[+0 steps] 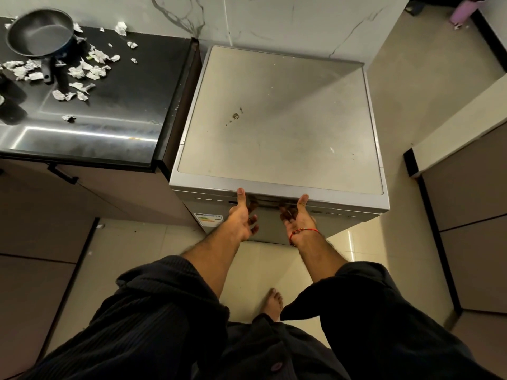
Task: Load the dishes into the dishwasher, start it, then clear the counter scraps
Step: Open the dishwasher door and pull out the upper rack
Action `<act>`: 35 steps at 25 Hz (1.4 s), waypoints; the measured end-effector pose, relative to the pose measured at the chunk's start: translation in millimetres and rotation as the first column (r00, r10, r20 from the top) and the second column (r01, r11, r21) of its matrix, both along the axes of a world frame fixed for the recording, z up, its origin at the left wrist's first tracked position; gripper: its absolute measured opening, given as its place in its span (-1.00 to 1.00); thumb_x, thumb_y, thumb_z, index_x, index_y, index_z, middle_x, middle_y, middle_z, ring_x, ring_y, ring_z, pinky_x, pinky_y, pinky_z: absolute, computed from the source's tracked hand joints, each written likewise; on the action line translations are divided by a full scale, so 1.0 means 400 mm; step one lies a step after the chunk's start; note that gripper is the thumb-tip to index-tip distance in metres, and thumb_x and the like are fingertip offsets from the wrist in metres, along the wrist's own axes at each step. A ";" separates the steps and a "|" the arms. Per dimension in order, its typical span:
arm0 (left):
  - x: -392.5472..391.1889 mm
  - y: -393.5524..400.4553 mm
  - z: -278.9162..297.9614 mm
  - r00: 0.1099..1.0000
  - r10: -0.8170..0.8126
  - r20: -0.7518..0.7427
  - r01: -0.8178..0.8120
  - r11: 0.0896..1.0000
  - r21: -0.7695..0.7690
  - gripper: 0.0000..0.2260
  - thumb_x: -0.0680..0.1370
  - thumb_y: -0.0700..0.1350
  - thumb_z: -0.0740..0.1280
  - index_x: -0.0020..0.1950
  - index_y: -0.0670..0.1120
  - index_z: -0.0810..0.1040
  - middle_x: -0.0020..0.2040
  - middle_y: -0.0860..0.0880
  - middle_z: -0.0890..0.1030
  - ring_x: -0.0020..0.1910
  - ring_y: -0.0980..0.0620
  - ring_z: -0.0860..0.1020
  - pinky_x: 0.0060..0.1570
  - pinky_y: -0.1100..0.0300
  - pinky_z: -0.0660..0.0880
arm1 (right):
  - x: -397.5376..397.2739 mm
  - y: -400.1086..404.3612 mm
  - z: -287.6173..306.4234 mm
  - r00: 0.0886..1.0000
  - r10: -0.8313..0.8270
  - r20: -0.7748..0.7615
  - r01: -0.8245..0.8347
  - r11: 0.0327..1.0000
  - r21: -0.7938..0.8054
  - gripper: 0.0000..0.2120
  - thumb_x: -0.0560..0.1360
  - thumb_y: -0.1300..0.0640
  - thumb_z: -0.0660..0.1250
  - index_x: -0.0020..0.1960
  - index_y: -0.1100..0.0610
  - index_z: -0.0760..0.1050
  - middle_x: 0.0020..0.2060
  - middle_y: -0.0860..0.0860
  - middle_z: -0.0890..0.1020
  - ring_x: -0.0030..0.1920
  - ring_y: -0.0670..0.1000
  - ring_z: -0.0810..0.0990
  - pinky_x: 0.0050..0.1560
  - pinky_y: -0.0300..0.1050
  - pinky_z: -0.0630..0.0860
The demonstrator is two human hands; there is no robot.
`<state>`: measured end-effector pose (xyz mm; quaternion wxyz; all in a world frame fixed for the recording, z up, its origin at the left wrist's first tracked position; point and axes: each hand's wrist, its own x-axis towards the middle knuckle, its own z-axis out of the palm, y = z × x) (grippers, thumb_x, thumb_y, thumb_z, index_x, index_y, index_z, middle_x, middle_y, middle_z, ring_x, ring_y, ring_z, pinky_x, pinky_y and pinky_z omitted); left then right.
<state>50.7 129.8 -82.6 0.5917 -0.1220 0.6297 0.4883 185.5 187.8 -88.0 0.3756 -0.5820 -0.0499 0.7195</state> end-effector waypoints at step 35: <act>0.112 -0.494 -0.066 0.574 -0.503 -0.646 0.180 0.847 -0.500 0.32 0.03 0.62 0.13 0.64 0.07 -0.28 0.61 -0.26 -0.29 0.61 -0.30 -0.14 0.55 -0.22 -0.11 | 0.117 -0.421 -0.049 -0.426 0.181 0.887 -0.866 0.201 -0.457 -0.62 0.56 0.05 0.23 0.37 -0.02 0.44 0.29 0.09 0.51 0.25 0.19 0.41 0.28 0.12 0.40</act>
